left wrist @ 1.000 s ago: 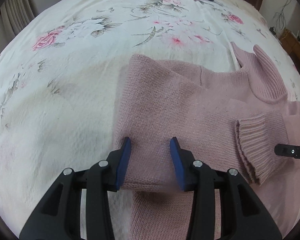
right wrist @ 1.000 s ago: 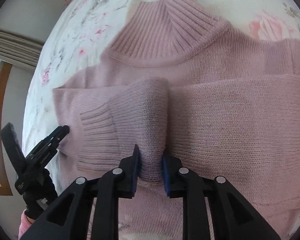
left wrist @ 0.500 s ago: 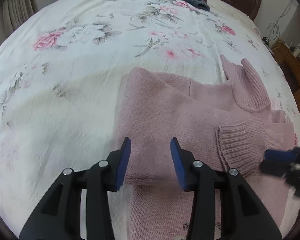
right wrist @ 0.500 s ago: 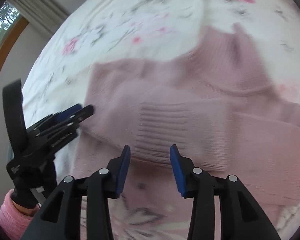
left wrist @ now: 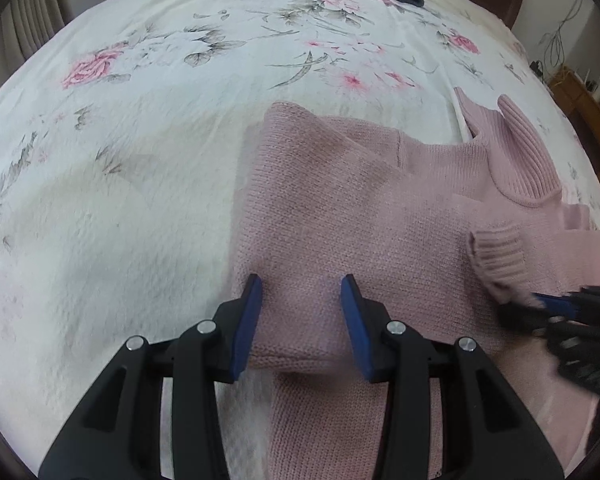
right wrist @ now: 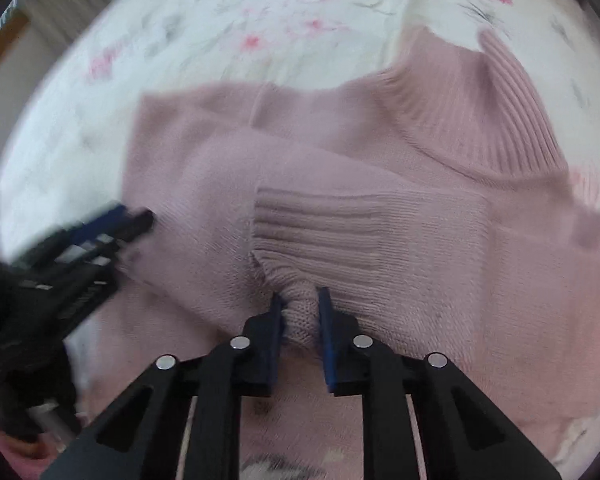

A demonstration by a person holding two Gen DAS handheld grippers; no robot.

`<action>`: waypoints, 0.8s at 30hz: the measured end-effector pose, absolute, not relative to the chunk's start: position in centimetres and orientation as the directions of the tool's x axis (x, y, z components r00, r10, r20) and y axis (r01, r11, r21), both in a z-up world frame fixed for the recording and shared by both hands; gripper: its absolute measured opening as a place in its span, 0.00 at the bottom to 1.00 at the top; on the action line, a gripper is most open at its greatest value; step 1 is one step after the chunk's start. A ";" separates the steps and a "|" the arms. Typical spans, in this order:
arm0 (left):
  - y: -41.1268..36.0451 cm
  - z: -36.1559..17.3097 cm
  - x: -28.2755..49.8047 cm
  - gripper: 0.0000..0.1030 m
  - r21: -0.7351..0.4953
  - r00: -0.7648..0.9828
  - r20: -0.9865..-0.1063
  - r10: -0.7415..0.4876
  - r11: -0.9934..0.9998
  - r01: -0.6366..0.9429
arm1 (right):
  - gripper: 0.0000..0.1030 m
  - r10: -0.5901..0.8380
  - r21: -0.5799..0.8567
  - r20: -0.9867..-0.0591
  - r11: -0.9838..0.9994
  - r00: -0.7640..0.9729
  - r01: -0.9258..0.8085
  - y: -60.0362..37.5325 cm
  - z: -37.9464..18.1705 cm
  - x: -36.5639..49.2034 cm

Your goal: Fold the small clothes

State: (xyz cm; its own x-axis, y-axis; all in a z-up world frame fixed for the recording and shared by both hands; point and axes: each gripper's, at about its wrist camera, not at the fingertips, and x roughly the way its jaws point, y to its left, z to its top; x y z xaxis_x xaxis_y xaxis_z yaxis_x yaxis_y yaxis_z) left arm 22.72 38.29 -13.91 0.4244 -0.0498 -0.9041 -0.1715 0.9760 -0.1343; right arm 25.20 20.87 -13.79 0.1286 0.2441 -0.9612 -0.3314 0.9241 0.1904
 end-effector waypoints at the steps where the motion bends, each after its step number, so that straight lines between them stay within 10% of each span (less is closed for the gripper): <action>1: 38.3 -13.9 22.7 0.40 -0.137 0.424 -0.904 -0.051 0.975 -0.174 | 0.16 0.264 0.211 -0.955 0.925 0.133 -0.315 19.9 -13.2 25.2; 13: 37.7 -14.1 23.0 0.40 -0.102 0.420 -0.907 -0.017 0.978 -0.181 | 0.16 0.382 0.385 -0.889 0.922 0.253 -0.043 2.2 -7.0 25.6; 24: 37.2 -14.1 23.6 0.41 -0.045 0.394 -0.919 0.016 0.988 -0.146 | 0.20 0.423 0.435 -0.899 0.890 0.112 0.137 -4.7 -13.8 25.0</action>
State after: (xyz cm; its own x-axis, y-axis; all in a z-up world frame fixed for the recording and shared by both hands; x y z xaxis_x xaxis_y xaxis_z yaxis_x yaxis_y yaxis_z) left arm 23.60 37.19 -14.12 0.3944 0.0165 -0.9188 -0.1462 0.9882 -0.0451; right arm 25.03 -4.74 -13.76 0.1115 0.4228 -0.8993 0.1367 0.8898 0.4353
